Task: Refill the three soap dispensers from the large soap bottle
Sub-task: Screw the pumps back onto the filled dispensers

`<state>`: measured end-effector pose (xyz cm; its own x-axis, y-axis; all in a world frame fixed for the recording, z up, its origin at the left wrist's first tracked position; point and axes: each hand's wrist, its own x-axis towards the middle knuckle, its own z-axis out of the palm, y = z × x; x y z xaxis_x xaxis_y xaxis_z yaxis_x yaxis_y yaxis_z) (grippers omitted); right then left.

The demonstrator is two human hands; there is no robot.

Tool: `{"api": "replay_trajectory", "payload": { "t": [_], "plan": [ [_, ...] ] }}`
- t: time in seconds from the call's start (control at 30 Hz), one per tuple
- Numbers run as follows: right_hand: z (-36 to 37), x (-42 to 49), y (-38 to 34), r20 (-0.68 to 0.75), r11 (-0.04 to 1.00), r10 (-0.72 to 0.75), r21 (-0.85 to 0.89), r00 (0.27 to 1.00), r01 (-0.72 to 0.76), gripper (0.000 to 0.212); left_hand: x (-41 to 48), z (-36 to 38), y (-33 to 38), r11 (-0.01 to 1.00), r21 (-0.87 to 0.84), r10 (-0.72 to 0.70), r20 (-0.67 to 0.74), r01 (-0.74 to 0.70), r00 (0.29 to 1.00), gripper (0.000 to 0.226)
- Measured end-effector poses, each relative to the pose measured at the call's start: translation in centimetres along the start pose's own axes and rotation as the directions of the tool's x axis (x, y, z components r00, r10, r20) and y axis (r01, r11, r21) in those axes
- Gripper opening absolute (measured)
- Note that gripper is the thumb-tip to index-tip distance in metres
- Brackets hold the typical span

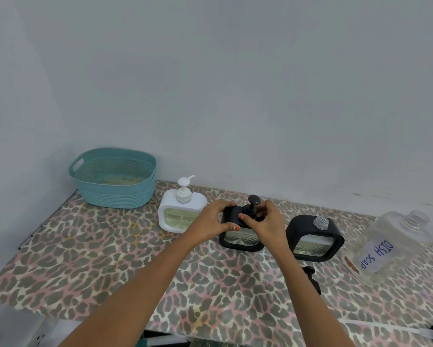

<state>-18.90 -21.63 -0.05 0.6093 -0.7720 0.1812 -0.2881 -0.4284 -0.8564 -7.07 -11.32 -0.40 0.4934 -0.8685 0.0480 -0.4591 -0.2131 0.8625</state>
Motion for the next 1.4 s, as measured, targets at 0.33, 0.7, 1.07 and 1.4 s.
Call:
{"api": "replay_trajectory", "payload": {
  "t": [0.33,0.7,1.07,1.4],
  "plan": [
    [-1.7,0.4,-0.4,0.279,0.993,-0.105,-0.016,0.954,0.114,0.034,0.0,-0.1,0.0,1.0,-0.001,0.01,0.017,-0.01,1.0,0.061],
    [-0.6,1.0,0.3,0.099,0.994,-0.057,-0.091,0.993,0.066,0.029,0.0,0.1,0.2,1.0,-0.01,0.004,-0.011,-0.004,1.0,0.061],
    [-0.5,1.1,0.6,0.138,0.993,-0.054,-0.098,0.989,0.068,0.035,0.0,0.0,0.0,1.0,-0.016,0.005,0.005,-0.005,1.0,0.061],
    [-0.5,0.8,0.6,0.113,0.988,-0.11,-0.097,0.987,0.121,0.018,0.0,0.2,0.0,1.0,-0.017,0.012,-0.016,-0.012,1.0,0.061]
  ]
}}
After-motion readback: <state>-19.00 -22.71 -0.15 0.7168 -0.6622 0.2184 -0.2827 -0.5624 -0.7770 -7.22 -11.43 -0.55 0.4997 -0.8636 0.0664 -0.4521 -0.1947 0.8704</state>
